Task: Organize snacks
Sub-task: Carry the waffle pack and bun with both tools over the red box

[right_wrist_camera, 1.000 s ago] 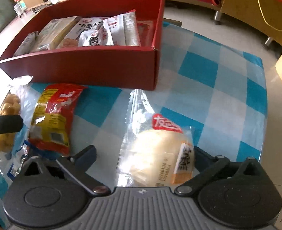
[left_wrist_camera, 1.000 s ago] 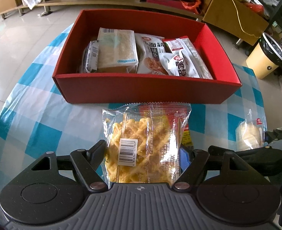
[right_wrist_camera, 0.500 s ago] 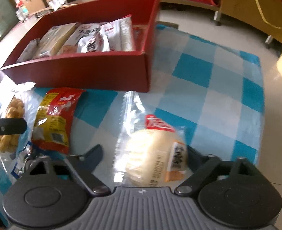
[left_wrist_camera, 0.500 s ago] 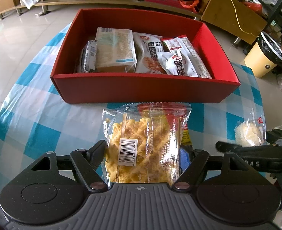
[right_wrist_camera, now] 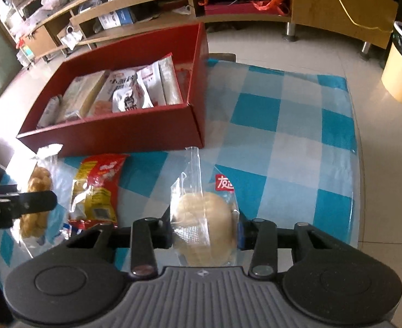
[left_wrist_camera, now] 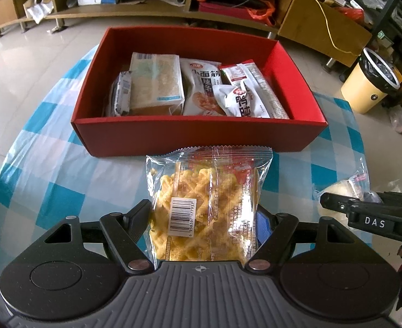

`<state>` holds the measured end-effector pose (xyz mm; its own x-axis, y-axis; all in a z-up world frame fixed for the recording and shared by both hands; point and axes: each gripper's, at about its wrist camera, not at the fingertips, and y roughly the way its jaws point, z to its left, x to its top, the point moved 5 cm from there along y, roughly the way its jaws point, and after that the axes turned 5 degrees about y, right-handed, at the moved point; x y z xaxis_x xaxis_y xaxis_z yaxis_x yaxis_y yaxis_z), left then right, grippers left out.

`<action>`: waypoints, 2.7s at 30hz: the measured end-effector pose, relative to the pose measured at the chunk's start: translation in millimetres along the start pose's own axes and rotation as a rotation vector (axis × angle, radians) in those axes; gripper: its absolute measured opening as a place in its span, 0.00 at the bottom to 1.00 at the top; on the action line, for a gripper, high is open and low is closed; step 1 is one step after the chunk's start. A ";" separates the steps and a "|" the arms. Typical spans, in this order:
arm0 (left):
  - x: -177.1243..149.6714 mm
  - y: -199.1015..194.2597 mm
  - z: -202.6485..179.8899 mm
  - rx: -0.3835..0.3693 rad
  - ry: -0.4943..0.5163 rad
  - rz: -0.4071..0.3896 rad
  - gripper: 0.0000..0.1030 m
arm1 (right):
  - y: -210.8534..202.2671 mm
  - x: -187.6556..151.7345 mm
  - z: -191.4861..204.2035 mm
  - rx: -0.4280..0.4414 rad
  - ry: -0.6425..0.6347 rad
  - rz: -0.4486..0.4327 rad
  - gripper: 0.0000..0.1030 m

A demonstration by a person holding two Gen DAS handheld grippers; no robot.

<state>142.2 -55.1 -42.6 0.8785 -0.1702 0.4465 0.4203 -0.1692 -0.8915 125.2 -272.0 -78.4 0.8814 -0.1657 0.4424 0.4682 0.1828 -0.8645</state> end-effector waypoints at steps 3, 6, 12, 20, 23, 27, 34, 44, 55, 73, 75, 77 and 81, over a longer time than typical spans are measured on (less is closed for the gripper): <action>-1.0 -1.0 -2.8 0.031 0.024 -0.010 0.78 | 1.2 -3.1 1.9 -0.030 -0.019 0.002 0.40; -1.0 -1.8 -4.7 0.048 0.042 -0.019 0.78 | -4.4 -2.9 1.7 -0.011 -0.010 -0.014 0.40; 1.1 -1.7 -8.6 0.057 0.054 -0.029 0.78 | -19.6 9.3 8.9 0.046 0.014 -0.071 0.40; 6.6 -3.3 -15.3 0.084 0.082 -0.055 0.78 | -26.5 23.2 32.4 0.112 -0.007 -0.107 0.40; 9.4 -4.4 -15.9 0.089 0.084 -0.064 0.78 | -26.9 28.1 34.9 0.116 -0.010 -0.117 0.40; 12.5 -4.9 -16.5 0.088 0.082 -0.070 0.78 | -30.2 32.7 35.6 0.122 -0.003 -0.131 0.40; 16.3 -8.4 -16.3 0.091 0.079 -0.085 0.78 | -36.6 37.3 39.3 0.134 0.000 -0.154 0.40; 39.9 -17.6 -10.5 0.101 0.050 -0.135 0.78 | -42.8 55.7 52.0 0.161 -0.008 -0.193 0.40; 69.3 -15.6 -9.2 0.107 0.027 -0.169 0.78 | -42.9 85.6 65.5 0.185 -0.002 -0.240 0.40; 110.6 6.7 1.6 0.171 0.002 -0.188 0.78 | -11.0 129.0 55.8 0.160 0.040 -0.245 0.40; 112.3 10.5 2.6 0.176 0.003 -0.184 0.78 | -5.0 134.0 54.3 0.149 0.039 -0.243 0.40; 114.7 15.2 4.3 0.182 0.005 -0.178 0.78 | 0.2 138.4 53.3 0.142 0.038 -0.239 0.40; 120.7 24.0 9.1 0.193 -0.003 -0.165 0.78 | 10.5 144.7 54.6 0.137 0.038 -0.227 0.40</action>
<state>260.4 -70.8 -10.9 0.7947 -0.1523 0.5875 0.5937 -0.0061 -0.8047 261.1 -241.1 -10.4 0.7508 -0.2536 0.6100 0.6604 0.2662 -0.7022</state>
